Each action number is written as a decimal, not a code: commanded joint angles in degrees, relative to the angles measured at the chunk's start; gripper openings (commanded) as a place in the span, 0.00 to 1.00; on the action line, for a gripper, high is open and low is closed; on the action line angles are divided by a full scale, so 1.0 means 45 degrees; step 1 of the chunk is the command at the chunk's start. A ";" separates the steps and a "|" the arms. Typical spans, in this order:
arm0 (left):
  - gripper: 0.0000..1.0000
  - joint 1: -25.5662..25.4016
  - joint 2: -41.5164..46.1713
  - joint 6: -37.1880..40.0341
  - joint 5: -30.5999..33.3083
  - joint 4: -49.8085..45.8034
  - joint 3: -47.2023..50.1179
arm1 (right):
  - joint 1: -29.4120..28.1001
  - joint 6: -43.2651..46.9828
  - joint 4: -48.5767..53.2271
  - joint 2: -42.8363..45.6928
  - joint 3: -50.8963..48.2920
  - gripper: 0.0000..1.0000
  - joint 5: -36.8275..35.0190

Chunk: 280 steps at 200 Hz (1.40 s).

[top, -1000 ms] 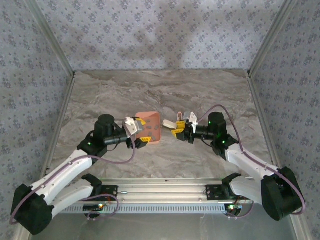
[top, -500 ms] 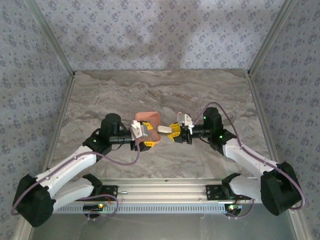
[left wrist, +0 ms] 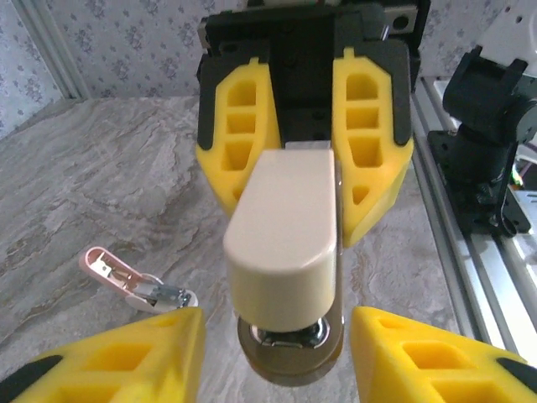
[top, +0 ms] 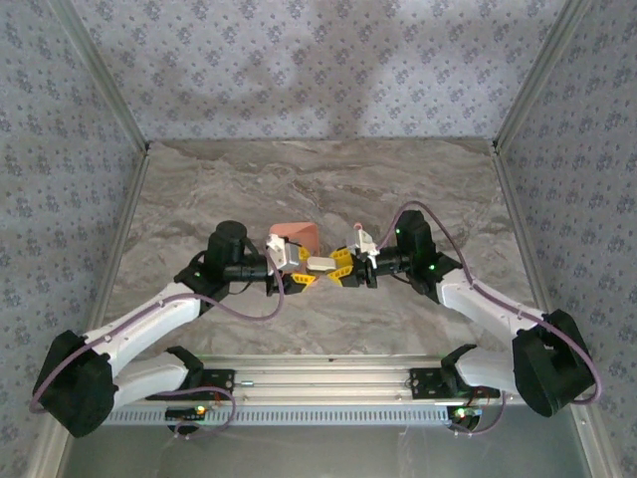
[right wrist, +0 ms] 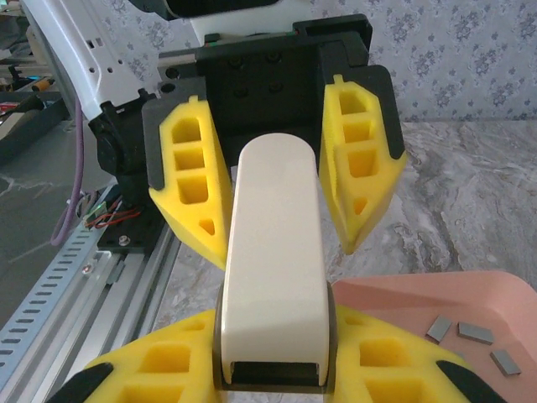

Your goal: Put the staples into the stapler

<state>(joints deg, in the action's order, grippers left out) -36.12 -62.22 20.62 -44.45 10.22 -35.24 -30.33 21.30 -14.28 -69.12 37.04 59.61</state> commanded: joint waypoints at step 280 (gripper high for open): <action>0.28 -0.0057 -0.0305 0.1031 -0.1012 -0.1431 -0.1112 | -0.0084 0.0064 -0.0117 -0.0092 0.0468 0.02 0.0293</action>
<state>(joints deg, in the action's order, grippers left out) -36.12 -63.88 23.38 -47.16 6.37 -38.02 -30.41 21.50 -14.33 -69.45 37.45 59.90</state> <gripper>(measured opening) 0.317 0.258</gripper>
